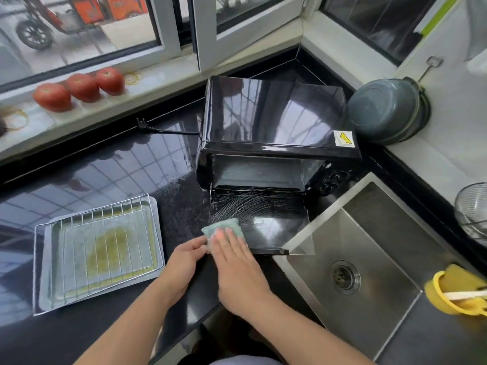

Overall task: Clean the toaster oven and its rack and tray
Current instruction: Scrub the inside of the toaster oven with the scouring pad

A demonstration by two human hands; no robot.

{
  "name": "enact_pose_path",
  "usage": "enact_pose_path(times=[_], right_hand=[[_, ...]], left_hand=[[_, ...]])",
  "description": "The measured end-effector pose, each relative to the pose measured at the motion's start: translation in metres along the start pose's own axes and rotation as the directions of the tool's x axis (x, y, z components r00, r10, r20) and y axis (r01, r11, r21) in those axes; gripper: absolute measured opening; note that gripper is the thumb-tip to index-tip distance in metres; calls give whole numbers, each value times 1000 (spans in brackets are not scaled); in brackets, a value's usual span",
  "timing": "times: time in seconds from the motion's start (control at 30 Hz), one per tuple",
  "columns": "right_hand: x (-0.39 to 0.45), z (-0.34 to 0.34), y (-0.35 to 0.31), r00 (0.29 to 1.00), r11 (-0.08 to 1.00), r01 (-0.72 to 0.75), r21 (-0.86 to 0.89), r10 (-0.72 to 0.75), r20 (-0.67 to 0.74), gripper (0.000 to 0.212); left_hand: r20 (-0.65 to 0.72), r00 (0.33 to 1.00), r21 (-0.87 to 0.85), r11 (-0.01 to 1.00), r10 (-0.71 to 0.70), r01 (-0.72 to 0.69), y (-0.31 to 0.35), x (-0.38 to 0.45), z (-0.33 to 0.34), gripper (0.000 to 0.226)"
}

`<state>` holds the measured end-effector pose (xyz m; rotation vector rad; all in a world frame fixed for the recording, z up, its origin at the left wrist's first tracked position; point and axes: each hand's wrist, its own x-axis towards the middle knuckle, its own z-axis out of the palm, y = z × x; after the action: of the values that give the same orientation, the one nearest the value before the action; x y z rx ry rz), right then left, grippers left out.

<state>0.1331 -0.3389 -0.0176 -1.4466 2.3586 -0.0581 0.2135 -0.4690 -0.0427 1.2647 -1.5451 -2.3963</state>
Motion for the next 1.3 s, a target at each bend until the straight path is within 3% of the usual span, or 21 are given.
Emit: enact_pose_path(times=[0.17, 0.27, 0.33, 0.43, 0.5, 0.6, 0.77, 0.93, 1.1, 1.17, 1.3], right_hand=[[-63, -5, 102, 960, 960, -279, 22, 279, -23, 91], [-68, -10, 104, 909, 906, -411, 97, 415, -29, 98], [-51, -8, 71, 930, 922, -360, 144, 366, -14, 103], [-14, -1, 13, 996, 990, -94, 104, 92, 22, 102], [-1, 1, 0, 996, 996, -21, 82, 13, 86, 95], [-17, -2, 35, 995, 992, -95, 82, 93, 30, 77], [-51, -22, 137, 912, 910, -410, 54, 409, 26, 66], [27, -33, 149, 939, 939, -343, 42, 343, 2, 69], [-39, -18, 87, 986, 983, -165, 86, 165, 8, 69], [-42, -17, 96, 991, 989, -130, 66, 128, 42, 69], [-7, -31, 159, 936, 934, -349, 75, 345, 65, 73]], left_hand=[[-19, 1000, 119, 993, 24, -22, -2, 4, 3, 27], [-21, 999, 109, 994, 23, -21, -3, 3, 4, 32], [-38, 999, 76, 997, 16, -13, -2, 1, 6, 33], [-18, 1000, 42, 999, 14, -13, 0, 0, 5, 36], [1, 1000, 50, 998, 22, -22, 2, -4, 7, 31], [-70, 997, 69, 997, 28, -23, 1, -2, 9, 30], [-72, 997, 95, 995, 38, -31, -4, 4, 6, 32], [-86, 996, 158, 987, 39, -25, -6, 5, 6, 29], [-110, 993, 157, 987, 45, -27, -4, 1, 7, 28], [-110, 993, 162, 986, 45, -27, -3, 1, 9, 27], [-114, 993, 152, 988, 39, -21, -2, 0, 12, 29]])
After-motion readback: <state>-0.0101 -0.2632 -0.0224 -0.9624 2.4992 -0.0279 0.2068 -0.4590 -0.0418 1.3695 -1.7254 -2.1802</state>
